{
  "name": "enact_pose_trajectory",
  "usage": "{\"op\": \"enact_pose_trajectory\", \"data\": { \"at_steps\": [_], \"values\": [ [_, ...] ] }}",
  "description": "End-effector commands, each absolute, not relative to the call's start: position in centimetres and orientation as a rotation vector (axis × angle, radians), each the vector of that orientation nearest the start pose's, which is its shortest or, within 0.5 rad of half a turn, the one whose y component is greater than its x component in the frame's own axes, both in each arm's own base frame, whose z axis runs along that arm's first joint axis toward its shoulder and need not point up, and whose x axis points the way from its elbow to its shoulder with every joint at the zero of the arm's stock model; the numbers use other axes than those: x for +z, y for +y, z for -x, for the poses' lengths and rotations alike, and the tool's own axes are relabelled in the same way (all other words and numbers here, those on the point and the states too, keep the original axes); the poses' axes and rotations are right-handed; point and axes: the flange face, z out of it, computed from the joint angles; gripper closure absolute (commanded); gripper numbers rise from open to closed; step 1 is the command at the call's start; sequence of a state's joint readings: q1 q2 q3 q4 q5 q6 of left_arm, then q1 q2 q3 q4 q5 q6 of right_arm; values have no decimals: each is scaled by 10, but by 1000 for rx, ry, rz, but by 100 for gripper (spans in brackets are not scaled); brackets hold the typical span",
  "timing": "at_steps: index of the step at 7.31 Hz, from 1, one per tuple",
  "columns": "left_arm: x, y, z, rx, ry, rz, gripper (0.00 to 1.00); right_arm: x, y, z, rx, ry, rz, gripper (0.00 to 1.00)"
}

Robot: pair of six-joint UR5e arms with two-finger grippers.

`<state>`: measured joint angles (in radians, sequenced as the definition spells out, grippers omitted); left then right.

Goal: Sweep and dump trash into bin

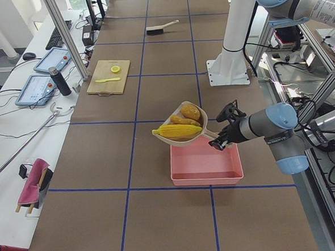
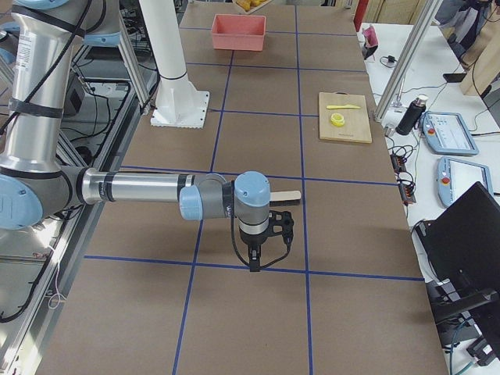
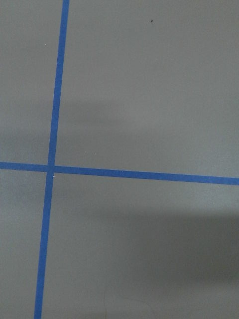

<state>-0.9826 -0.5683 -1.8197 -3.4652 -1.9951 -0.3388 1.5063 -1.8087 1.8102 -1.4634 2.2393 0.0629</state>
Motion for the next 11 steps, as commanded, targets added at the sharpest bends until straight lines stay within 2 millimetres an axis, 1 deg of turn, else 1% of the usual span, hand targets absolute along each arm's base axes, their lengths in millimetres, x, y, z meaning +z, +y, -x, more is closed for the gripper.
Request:
{"op": "enact_pose_trajectory", "data": {
  "at_steps": [1, 2, 3, 4, 5, 6, 8, 11],
  "values": [
    [653, -58, 65, 507, 880, -841, 100, 643, -402, -46, -37, -675, -59, 0],
    [661, -40, 74, 545, 878, -831, 100, 643, -402, -46, -37, -673, -59, 0],
    [671, -27, 80, 558, 886, -823, 100, 643, -402, -45, -38, -673, -57, 0],
    [678, -17, 80, 554, 908, -802, 100, 645, -401, -46, -34, -673, -52, 0],
    [683, -13, 79, 564, 931, -785, 100, 645, -401, -46, -34, -674, -52, 0],
    [693, -10, 75, 579, 965, -757, 100, 647, -401, -46, -33, -673, -47, 0],
    [699, -3, 77, 610, 952, -758, 100, 647, -400, -46, -32, -674, -44, 0],
    [706, 1, 79, 625, 940, -745, 100, 649, -400, -46, -30, -672, -39, 0]
  ]
}}
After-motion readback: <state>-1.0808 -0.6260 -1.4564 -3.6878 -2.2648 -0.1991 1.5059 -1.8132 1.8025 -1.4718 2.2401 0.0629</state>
